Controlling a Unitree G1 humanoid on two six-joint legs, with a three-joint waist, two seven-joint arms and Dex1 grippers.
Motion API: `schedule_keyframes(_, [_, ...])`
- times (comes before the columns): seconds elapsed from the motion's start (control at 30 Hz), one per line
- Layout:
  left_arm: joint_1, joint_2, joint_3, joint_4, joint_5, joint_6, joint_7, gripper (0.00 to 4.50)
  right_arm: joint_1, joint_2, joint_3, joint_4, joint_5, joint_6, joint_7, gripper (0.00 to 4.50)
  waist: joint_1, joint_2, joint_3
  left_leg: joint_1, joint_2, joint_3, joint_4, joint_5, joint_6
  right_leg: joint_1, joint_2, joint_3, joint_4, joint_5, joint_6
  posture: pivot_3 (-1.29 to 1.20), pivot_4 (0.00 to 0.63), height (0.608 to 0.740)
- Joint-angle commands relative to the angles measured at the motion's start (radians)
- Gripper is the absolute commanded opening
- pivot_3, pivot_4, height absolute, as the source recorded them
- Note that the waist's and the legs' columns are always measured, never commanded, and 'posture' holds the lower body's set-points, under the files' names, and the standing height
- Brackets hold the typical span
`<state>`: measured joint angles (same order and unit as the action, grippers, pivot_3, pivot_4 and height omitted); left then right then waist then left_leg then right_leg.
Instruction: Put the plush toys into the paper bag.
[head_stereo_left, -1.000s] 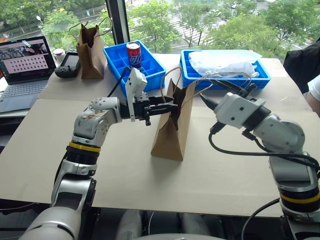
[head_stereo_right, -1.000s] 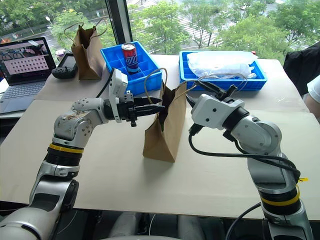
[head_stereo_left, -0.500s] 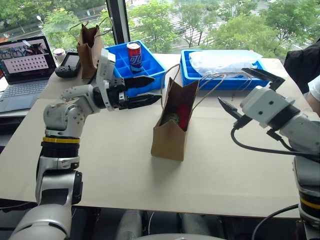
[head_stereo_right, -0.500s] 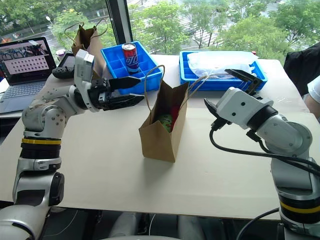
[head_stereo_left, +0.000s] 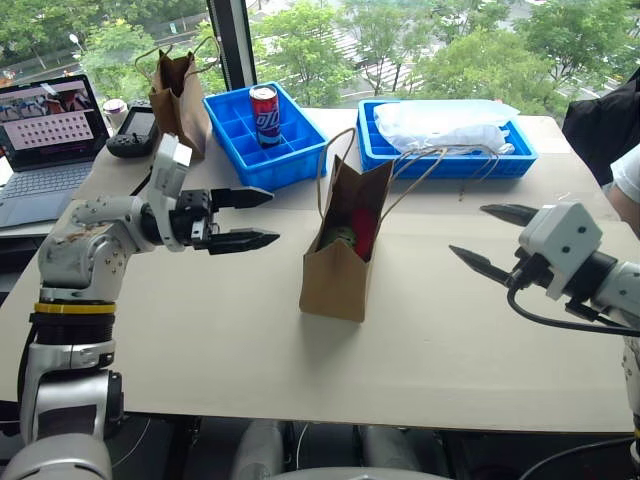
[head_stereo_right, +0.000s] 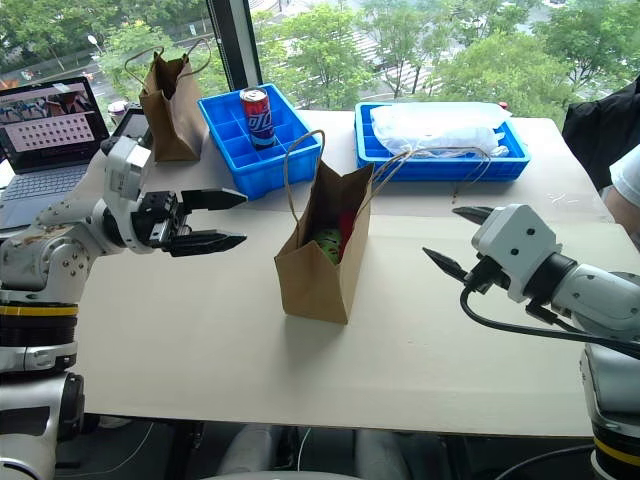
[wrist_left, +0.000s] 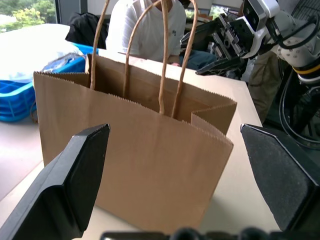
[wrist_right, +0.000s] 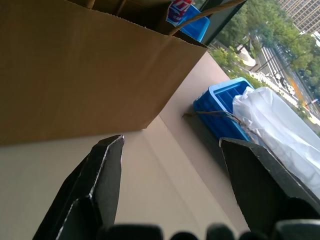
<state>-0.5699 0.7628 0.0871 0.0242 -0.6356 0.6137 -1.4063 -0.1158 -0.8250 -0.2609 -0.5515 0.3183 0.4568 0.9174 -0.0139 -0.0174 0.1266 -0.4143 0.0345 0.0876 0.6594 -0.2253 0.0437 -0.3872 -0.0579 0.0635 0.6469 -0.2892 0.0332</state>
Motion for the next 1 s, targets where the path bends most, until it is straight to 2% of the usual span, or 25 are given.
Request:
schedule_keyframes(0.03, [0.031, 0.048, 0.029, -0.105, -0.069, 0.068, -0.009, 4.5, -0.063, -0.002, 0.062, 0.019, 0.051, -0.001, 0.034, 1.11, 0.001, 0.0, 0.0, 0.0, 0.0, 0.0, 0.0, 0.0, 0.0, 0.0, 0.0, 0.0, 0.0, 0.0, 0.0, 0.0, 0.15, 0.734])
schedule_keyframes(0.13, [0.094, 0.038, 0.055, -0.194, -0.109, 0.126, 0.076, 4.5, -0.119, 0.03, 0.134, 0.075, 0.058, -0.022, 0.048, 0.06, 0.001, 0.0, 0.0, 0.0, 0.0, 0.0, 0.0, 0.0, 0.0, 0.0, 0.0, 0.0, 0.0, 0.0, 0.0, 0.0, 0.15, 0.734])
schedule_keyframes(0.3, [0.208, -0.072, 0.034, -0.343, -0.059, 0.154, 0.348, 4.5, -0.2, 0.113, 0.263, 0.171, 0.034, -0.08, 0.063, 0.06, 0.002, 0.0, 0.0, 0.0, 0.0, 0.0, 0.0, 0.0, 0.0, 0.0, -0.001, 0.0, 0.001, 0.0, 0.0, 0.0, 0.15, 0.734])
schedule_keyframes(0.5, [0.238, -0.201, 0.026, -0.456, -0.05, 0.158, 0.589, 4.5, -0.284, 0.221, 0.351, 0.223, 0.031, -0.102, 0.045, 0.06, 0.004, -0.001, 0.001, 0.0, 0.0, -0.001, 0.0, 0.0, 0.0, 0.0, -0.001, 0.0, 0.001, 0.0, 0.0, 0.0, 0.15, 0.734])
schedule_keyframes(0.8, [0.262, -0.277, -0.022, -0.54, -0.071, 0.213, 0.769, 4.5, -0.345, 0.312, 0.421, 0.301, -0.02, -0.139, 0.009, 0.06, 0.002, -0.001, 0.001, 0.0, 0.0, -0.001, 0.0, 0.0, 0.0, 0.0, -0.002, 0.0, 0.001, 0.0, 0.0, 0.0, 0.15, 0.734])
schedule_keyframes(1.0, [0.272, -0.282, -0.009, -0.571, -0.136, 0.271, 0.814, 4.5, -0.353, 0.334, 0.43, 0.342, -0.048, -0.168, -0.001, 0.06, 0.001, -0.001, 0.001, 0.0, 0.0, -0.001, 0.0, 0.0, 0.0, 0.0, -0.002, -0.001, 0.001, 0.0, 0.0, 0.0, 0.15, 0.734])
